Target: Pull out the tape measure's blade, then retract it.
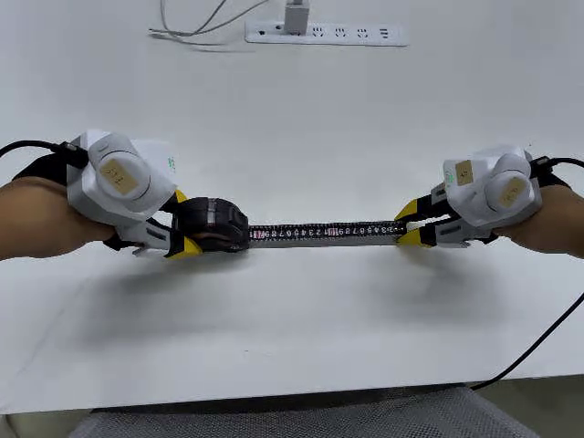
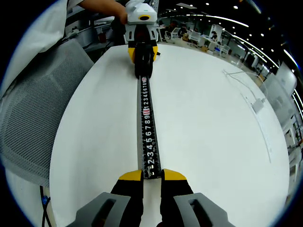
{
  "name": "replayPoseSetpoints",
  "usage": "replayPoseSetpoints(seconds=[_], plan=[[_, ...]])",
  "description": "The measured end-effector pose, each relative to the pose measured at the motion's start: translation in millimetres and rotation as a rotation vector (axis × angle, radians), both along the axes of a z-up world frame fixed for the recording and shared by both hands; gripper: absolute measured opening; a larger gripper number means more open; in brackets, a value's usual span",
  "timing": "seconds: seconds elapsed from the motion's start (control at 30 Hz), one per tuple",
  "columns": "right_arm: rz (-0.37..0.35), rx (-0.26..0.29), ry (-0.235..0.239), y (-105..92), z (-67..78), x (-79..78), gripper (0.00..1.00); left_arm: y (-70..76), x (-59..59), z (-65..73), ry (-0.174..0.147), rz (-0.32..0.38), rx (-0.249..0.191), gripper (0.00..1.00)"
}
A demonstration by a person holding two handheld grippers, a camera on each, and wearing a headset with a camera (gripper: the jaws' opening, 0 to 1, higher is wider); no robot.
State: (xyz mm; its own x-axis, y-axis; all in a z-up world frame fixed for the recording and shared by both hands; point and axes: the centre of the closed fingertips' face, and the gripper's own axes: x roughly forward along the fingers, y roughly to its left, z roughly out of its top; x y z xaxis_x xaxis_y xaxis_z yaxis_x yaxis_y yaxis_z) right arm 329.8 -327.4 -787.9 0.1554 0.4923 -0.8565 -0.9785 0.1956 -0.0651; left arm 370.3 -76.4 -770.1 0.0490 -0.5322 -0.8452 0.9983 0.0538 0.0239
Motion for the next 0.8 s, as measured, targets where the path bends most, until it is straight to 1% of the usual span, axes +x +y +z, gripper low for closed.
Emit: replayPoseSetpoints(seconds=[0.4, 0.8], plan=[[0.001, -0.021, 0.004, -11.5, -0.5, -0.9, 0.09, 0.2, -0.3, -0.1, 0.000, -0.002, 0.000, 0.27], [-0.009, -0.029, 0.009, -20.2, -0.5, -1.5, 0.09, 0.3, -0.3, 0.0, -0.001, -0.002, 0.003, 0.27]])
